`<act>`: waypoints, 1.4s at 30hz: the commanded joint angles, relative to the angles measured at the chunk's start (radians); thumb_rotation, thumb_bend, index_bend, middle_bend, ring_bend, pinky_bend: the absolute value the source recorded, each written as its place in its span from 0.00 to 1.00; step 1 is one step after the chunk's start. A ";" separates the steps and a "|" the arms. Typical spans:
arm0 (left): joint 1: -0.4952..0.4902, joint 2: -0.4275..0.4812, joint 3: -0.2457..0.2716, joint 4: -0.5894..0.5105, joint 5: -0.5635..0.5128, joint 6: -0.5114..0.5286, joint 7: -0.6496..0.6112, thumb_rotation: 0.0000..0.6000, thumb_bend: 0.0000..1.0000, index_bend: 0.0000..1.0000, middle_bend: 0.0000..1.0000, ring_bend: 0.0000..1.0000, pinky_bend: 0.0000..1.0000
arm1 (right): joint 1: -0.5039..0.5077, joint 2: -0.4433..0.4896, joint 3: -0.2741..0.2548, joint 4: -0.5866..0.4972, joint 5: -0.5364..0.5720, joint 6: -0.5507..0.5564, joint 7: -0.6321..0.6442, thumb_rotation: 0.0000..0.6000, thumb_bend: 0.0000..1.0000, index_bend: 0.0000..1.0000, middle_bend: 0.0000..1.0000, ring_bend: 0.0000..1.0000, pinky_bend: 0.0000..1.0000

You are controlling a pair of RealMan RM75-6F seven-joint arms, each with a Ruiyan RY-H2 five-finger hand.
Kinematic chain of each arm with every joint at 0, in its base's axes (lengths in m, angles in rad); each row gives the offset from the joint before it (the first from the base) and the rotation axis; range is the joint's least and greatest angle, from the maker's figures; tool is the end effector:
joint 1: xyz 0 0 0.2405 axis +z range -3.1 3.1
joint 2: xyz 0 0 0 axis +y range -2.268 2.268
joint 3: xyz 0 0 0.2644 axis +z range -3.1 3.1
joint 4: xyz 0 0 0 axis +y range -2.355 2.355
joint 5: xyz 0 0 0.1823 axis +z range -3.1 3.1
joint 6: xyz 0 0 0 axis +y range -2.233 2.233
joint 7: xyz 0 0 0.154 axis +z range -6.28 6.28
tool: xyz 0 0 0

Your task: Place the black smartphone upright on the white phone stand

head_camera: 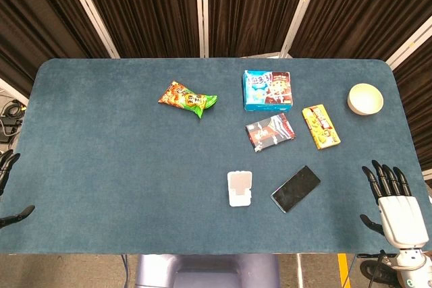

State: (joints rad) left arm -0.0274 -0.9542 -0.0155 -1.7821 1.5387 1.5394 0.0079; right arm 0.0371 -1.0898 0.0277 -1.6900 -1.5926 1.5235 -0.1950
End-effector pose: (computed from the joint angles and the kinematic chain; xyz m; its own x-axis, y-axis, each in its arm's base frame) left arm -0.2882 0.1646 0.2253 0.4009 0.0055 0.9161 0.9161 0.0036 -0.4009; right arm -0.2903 -0.1698 0.1882 0.5295 0.0051 0.8483 -0.8466 -0.0599 0.5288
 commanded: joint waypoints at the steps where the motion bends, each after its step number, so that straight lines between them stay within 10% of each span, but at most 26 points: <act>1: 0.001 0.001 0.001 -0.001 0.002 0.003 -0.001 1.00 0.00 0.00 0.00 0.00 0.00 | 0.002 0.000 -0.003 -0.001 0.002 -0.008 0.006 1.00 0.00 0.00 0.00 0.00 0.00; 16: -0.005 -0.005 -0.003 -0.003 -0.006 -0.008 0.014 1.00 0.00 0.00 0.00 0.00 0.00 | 0.093 -0.008 -0.028 0.041 -0.020 -0.178 0.087 1.00 0.00 0.00 0.00 0.00 0.00; 29: -0.029 -0.015 -0.025 0.011 -0.083 -0.066 0.026 1.00 0.00 0.00 0.00 0.00 0.00 | 0.409 -0.072 -0.079 0.316 -0.263 -0.495 0.276 1.00 0.00 0.00 0.05 0.00 0.03; 42: -0.052 -0.035 -0.043 0.023 -0.149 -0.109 0.067 1.00 0.00 0.00 0.00 0.00 0.00 | 0.561 -0.205 -0.119 0.550 -0.379 -0.553 0.262 1.00 0.01 0.05 0.15 0.08 0.09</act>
State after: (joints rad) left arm -0.0785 -0.9878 -0.0582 -1.7595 1.3908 1.4320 0.0738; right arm 0.5802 -1.2772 -0.0787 -1.1591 -1.9552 0.9822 0.0731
